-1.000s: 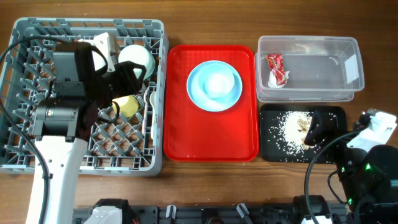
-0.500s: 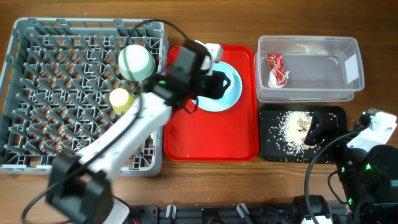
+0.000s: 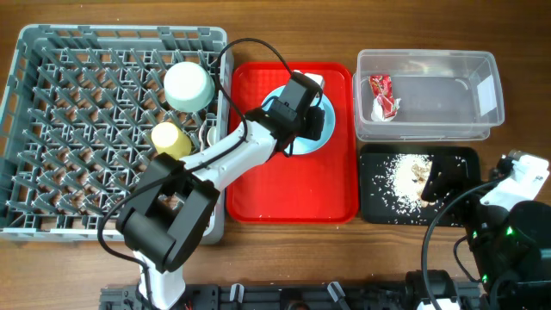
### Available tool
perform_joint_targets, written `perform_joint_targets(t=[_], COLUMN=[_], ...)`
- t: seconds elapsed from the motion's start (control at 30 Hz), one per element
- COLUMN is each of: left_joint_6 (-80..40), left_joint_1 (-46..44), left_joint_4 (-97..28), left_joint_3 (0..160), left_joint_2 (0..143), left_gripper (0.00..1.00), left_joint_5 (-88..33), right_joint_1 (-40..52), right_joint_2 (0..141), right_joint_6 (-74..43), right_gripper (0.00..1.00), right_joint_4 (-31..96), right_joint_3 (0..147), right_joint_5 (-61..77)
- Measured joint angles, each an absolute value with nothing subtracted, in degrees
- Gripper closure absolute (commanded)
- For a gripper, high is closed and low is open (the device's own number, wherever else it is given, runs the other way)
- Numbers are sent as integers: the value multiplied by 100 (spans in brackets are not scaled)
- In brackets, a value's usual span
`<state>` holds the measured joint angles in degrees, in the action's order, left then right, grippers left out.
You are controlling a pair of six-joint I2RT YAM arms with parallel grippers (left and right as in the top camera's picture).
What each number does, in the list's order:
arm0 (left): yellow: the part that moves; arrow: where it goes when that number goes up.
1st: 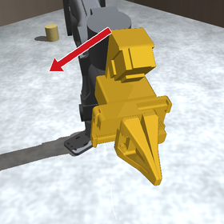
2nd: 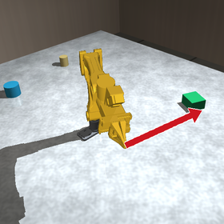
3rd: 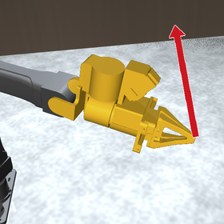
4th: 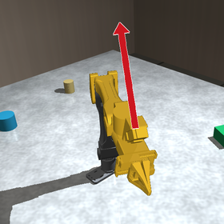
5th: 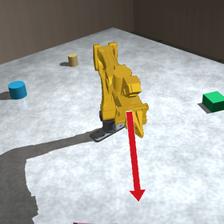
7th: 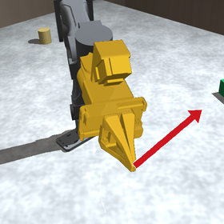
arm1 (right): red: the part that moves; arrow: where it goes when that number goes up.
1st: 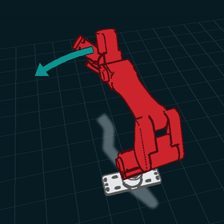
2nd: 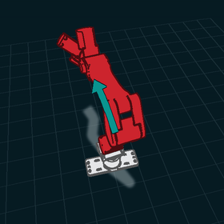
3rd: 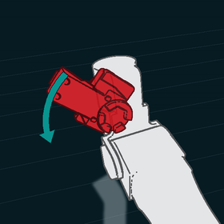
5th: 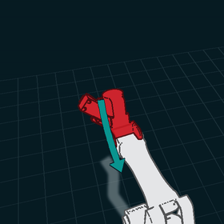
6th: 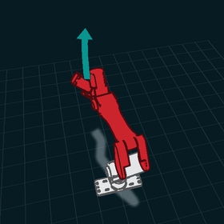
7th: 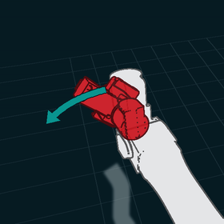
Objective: Sort waste into correct bins and load items into the dishwasher rack
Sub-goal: 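Move the left gripper to the blue plate rim on the red tray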
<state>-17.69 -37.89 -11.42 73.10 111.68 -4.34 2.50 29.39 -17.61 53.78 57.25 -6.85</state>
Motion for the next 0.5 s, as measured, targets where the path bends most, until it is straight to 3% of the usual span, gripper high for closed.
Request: perform_joint_targets(t=[0.5], left_joint_6=[-1767], left_joint_1=[-4014], left_joint_4=[-1081], left_joint_3=[7310], left_joint_2=[11244], left_gripper=[73], left_joint_5=[-429], right_joint_1=[252], right_joint_2=[2939], right_joint_6=[-1761], right_gripper=[0], right_joint_4=[5380], right_joint_3=[5725], right_joint_5=[-685])
